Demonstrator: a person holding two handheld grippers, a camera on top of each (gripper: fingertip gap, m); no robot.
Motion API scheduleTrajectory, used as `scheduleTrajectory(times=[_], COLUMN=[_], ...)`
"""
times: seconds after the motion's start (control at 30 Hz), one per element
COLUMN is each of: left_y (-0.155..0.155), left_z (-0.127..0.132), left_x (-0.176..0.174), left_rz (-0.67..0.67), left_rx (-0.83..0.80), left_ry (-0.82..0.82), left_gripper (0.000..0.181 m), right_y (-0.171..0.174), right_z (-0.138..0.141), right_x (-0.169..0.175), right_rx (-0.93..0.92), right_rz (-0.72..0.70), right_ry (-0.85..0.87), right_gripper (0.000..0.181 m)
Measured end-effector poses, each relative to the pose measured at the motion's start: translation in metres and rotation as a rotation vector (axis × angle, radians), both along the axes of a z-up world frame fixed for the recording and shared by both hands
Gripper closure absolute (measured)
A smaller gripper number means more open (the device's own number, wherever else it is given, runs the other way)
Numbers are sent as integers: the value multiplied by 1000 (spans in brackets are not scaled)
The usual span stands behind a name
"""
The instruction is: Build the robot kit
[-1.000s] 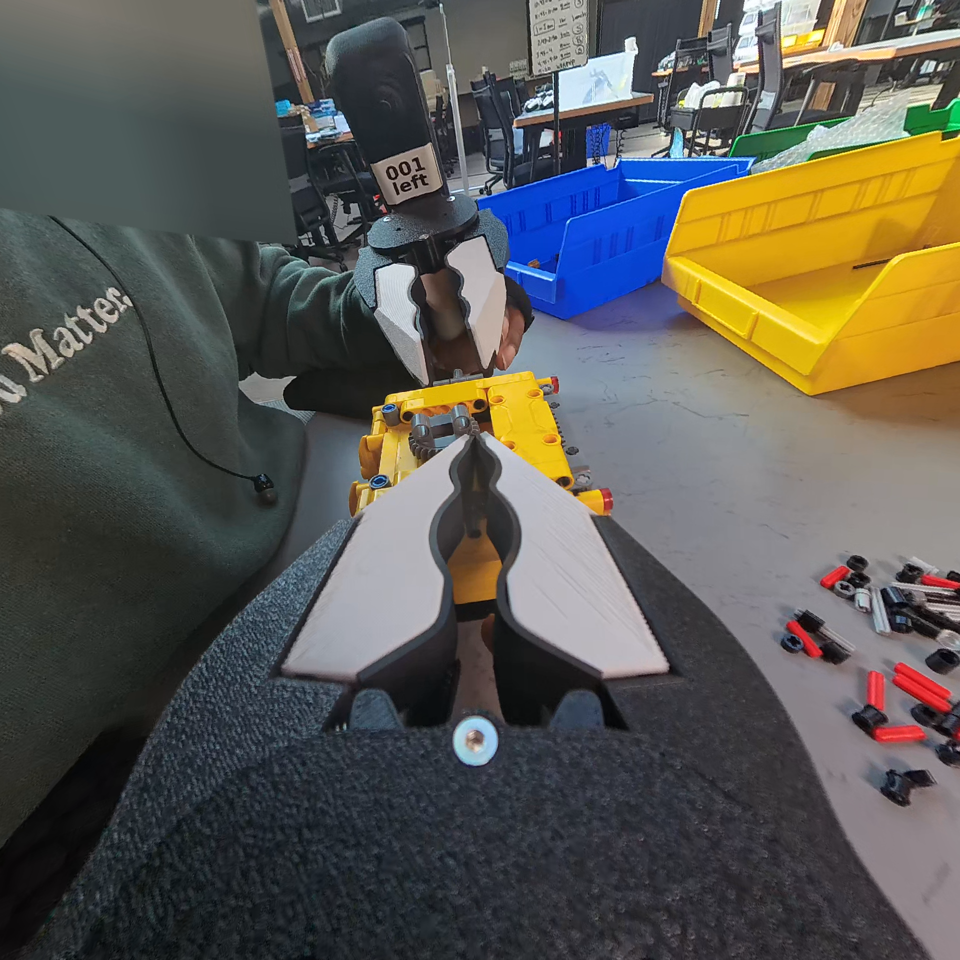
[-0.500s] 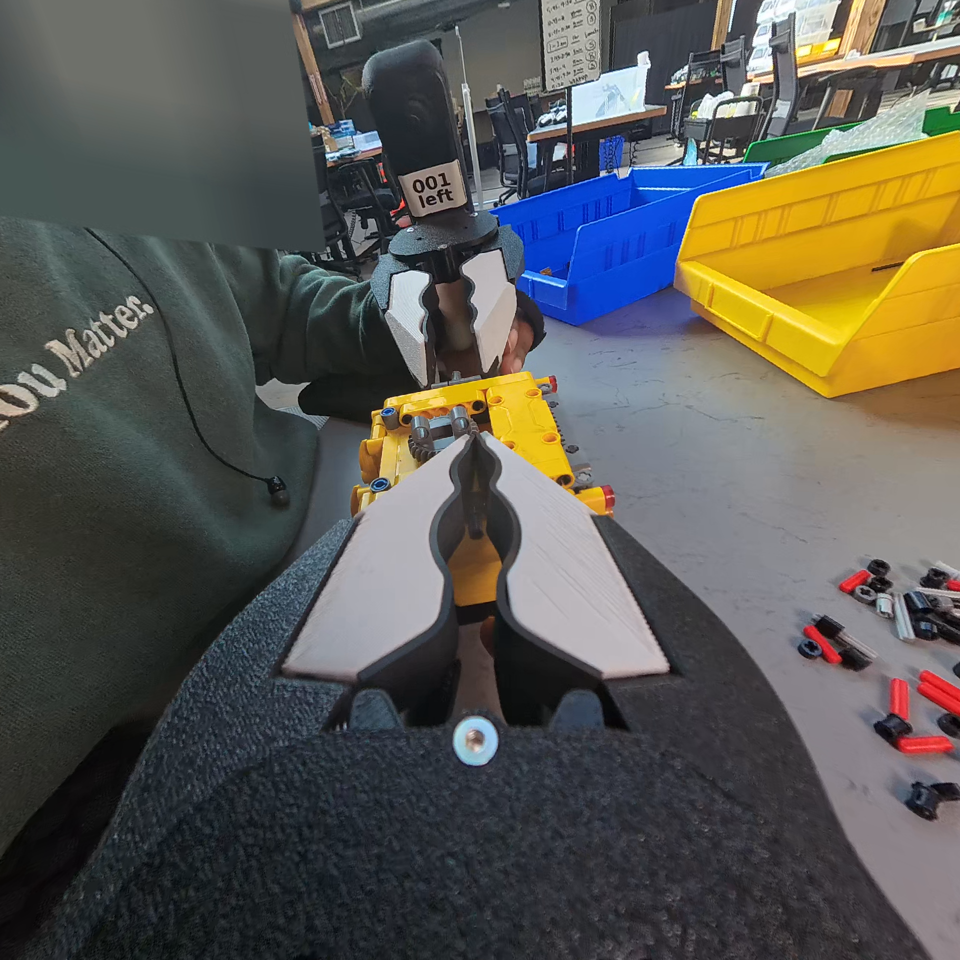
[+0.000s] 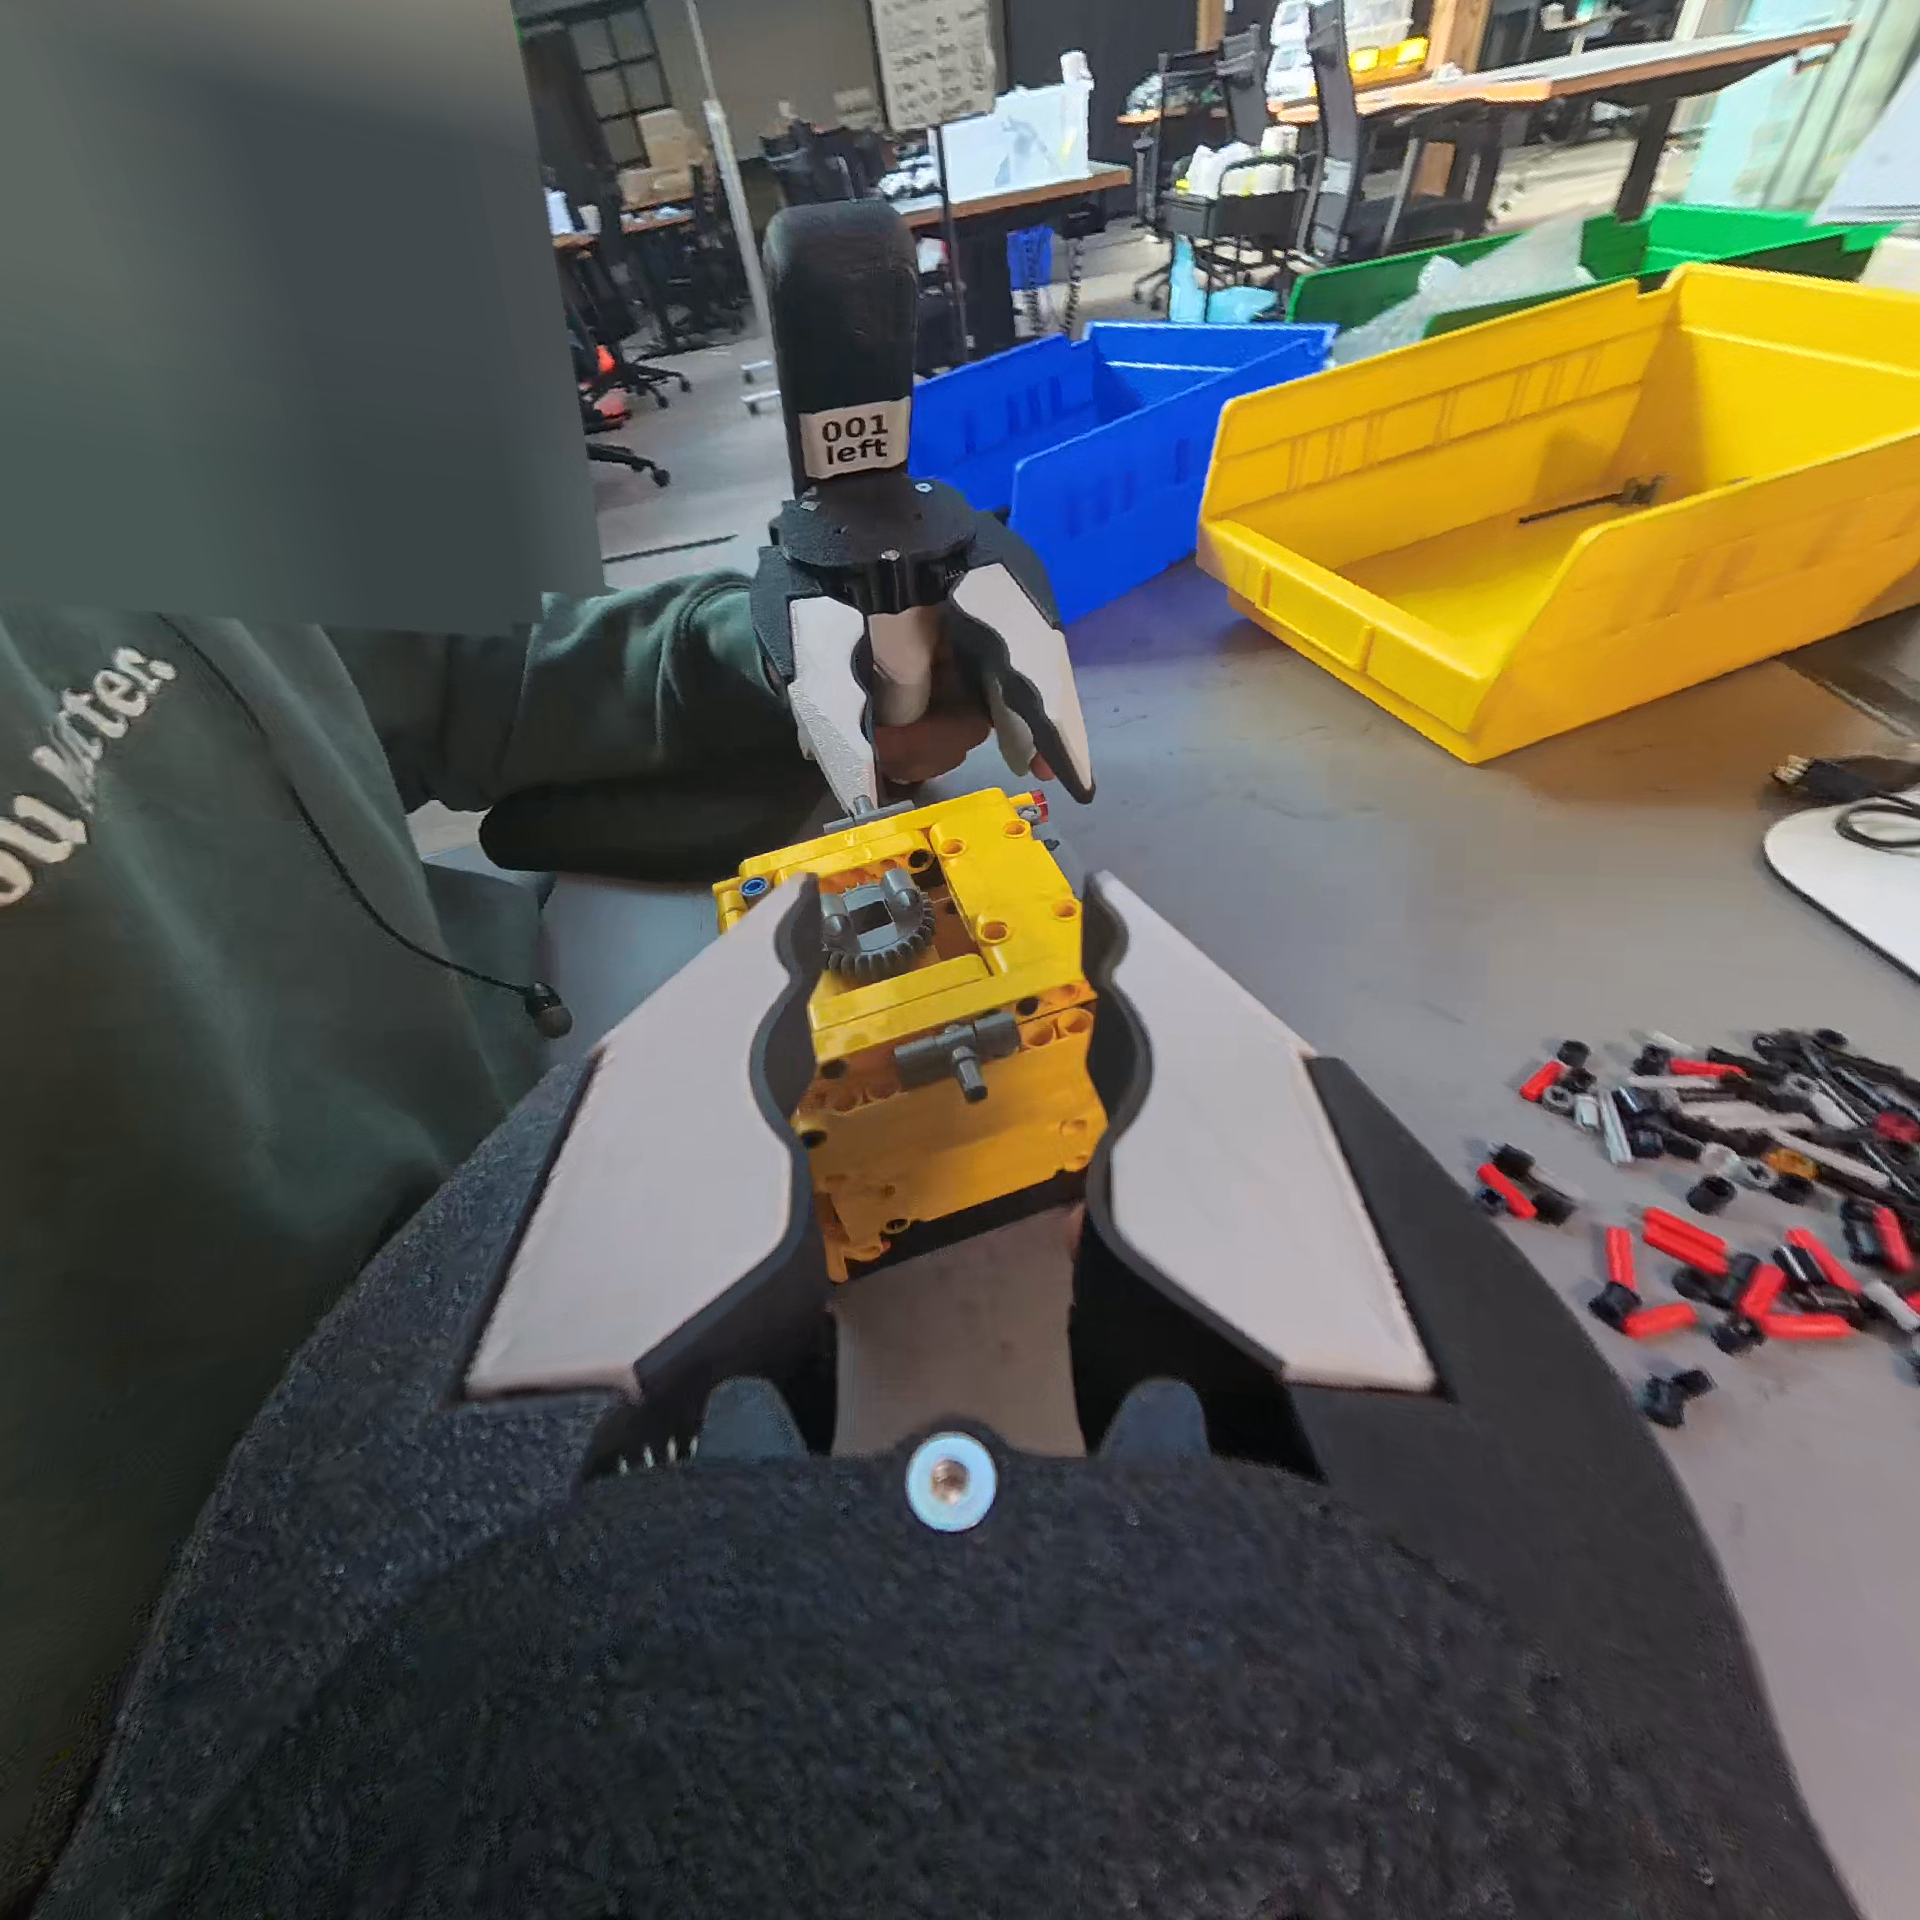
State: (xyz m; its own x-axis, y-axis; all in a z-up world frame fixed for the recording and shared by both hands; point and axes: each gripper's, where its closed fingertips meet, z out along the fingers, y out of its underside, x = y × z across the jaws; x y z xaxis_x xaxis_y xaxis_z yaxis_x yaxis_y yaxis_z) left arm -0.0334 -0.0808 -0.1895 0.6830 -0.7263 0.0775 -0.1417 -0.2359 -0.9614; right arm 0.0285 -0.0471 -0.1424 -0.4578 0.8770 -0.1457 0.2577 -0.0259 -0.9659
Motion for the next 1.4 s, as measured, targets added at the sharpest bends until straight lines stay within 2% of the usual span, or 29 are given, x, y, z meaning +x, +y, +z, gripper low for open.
scheduleTrajectory(times=[0.1,0.2,0.3,0.47,0.7,0.73,0.8,0.87,1.07,1.23,1.4], left_y=[1,-1,-1,2,20,25,30,32,23,25,31], left_z=[1,-4,-4,-5,-4,-4,-2,4,19,6,-2], left_x=[8,19,25,24,6,-1,-12,-20,-15,5,10], left_rz=[-18,-40,-41,-10,151,197,257,283,221,186,207], left_rx=[-8,-12,-5,-8,3,6,22,44,72,72,68], left_ry=[-13,24,31,38,50,53,48,20,-93,28,99], left_gripper=[117,116,118,122,132,137,137,136,118,113,119], right_y=[-1,-9,-11,-9,10,14,23,31,50,45,43], right_z=[-5,-23,-45,-51,-51,-51,-51,-52,-71,-67,-63], right_x=[7,15,19,16,3,0,-6,-13,-25,-25,-23], right_rx=[74,133,227,271,259,250,238,248,332,301,293], right_rz=[-129,-238,-356,-437,-538,-554,-594,-617,-612,-578,-571], right_ry=[-54,-121,-182,-160,-157,-153,-146,-138,-157,-124,-100], right_gripper=[104,92,88,111,113,116,126,127,130,131,132])
